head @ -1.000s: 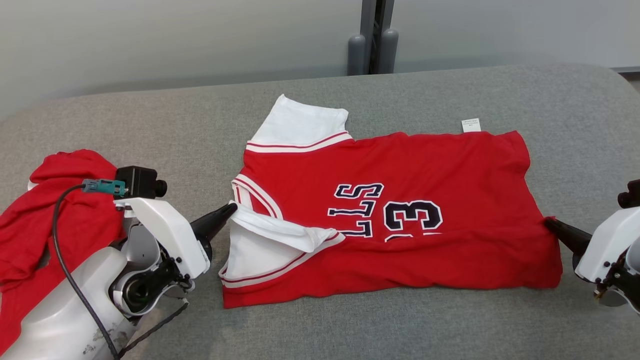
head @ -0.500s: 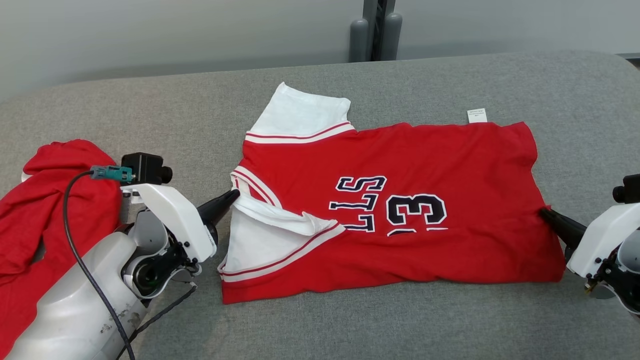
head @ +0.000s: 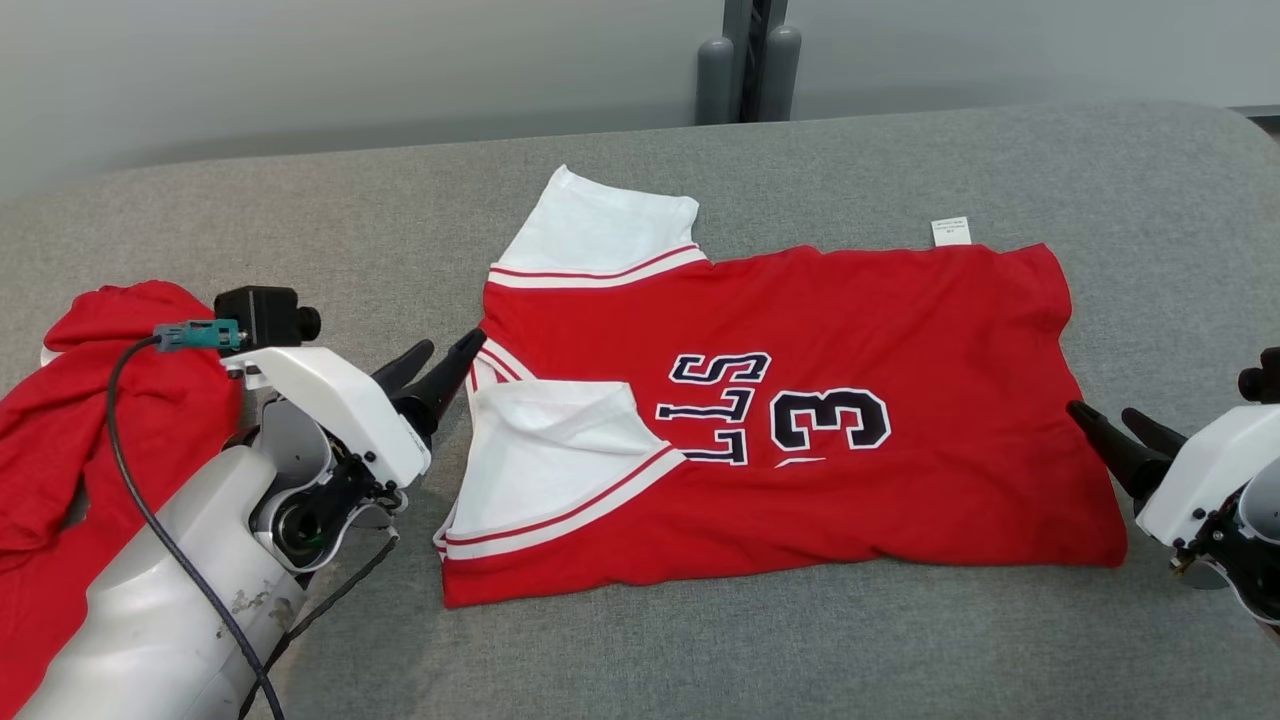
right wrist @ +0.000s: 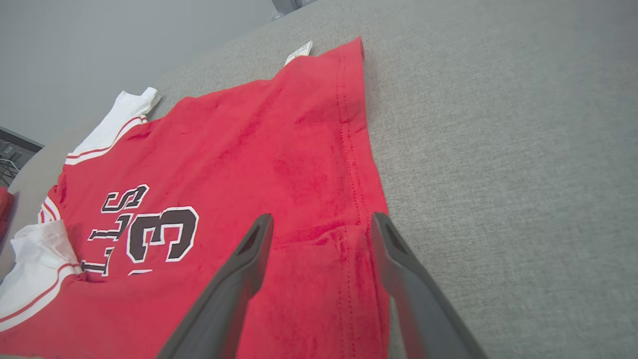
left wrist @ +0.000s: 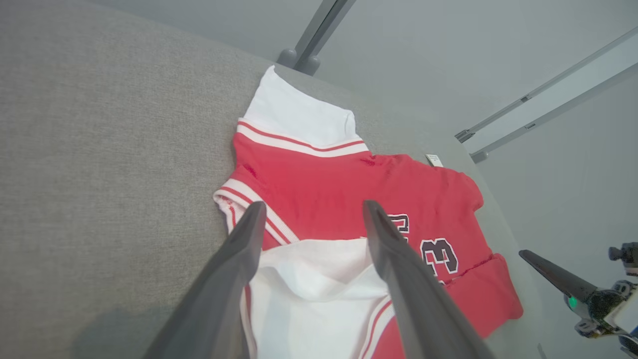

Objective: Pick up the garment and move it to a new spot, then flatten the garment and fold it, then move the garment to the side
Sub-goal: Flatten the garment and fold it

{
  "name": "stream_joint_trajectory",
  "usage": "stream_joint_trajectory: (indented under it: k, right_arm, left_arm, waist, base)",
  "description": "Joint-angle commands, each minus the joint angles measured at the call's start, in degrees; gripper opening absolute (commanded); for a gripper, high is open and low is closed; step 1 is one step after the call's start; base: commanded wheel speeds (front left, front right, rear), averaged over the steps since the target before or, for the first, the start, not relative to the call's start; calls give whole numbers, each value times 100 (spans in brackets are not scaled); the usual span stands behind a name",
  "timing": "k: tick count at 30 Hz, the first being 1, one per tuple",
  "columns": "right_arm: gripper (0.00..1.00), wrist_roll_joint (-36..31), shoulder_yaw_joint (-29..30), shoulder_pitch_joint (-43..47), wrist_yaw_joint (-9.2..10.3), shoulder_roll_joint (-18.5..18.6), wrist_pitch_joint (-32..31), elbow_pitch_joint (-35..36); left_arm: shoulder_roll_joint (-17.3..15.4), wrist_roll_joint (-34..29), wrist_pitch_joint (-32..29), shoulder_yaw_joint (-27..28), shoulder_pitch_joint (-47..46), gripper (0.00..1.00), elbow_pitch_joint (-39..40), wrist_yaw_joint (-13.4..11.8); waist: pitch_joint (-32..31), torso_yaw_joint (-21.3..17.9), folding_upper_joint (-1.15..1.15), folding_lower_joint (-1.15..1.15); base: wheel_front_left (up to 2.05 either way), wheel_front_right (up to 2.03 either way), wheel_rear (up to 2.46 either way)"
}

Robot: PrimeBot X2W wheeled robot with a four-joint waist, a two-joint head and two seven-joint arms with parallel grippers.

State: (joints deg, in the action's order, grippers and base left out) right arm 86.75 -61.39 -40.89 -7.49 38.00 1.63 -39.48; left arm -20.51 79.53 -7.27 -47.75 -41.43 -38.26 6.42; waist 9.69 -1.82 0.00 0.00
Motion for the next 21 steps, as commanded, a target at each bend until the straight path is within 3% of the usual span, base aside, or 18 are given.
stream_joint_trajectory:
  k: [1,8,12,15,16,17,18,21]
  right_arm:
    - [100,-5,-11,-26,1,14,95,-31]
    - [100,-479,-126,33,0,95,937,-194]
    - [100,-1035,98,64,1,121,1353,-307]
    - [100,-1994,1139,179,0,31,1362,-178]
    - [100,-1994,1139,179,0,31,1362,-178]
    - [100,-2768,1954,567,0,-111,1363,-26]
    - [100,-2768,1954,567,0,-111,1363,-26]
    - [100,-3988,3237,1158,1,-411,1366,403]
  left_arm:
    - [-12,21,150,69,-75,100,-54,21]
    - [2,-455,1799,391,-4,100,-99,-57]
    - [20,-912,2225,724,233,100,60,-216]
    - [86,-1797,2245,1627,576,100,594,-493]
    - [86,-1797,2245,1627,576,100,594,-493]
    - [286,-2539,2242,2192,1084,100,1060,-644]
    - [286,-2539,2242,2192,1084,100,1060,-644]
    - [648,-3509,2245,2896,1724,100,1716,-739]
  waist:
    - [-28,5,0,0]
    - [-227,41,0,0]
    - [-365,77,0,0]
    - [-412,75,0,0]
    - [-412,75,0,0]
    - [-443,79,0,0]
    - [-443,79,0,0]
    - [-477,84,0,0]
  base:
    - [0,0,0]
    - [0,0,0]
    - [0,0,0]
    - [0,0,0]
    - [0,0,0]
    - [0,0,0]
    - [0,0,0]
    - [0,0,0]
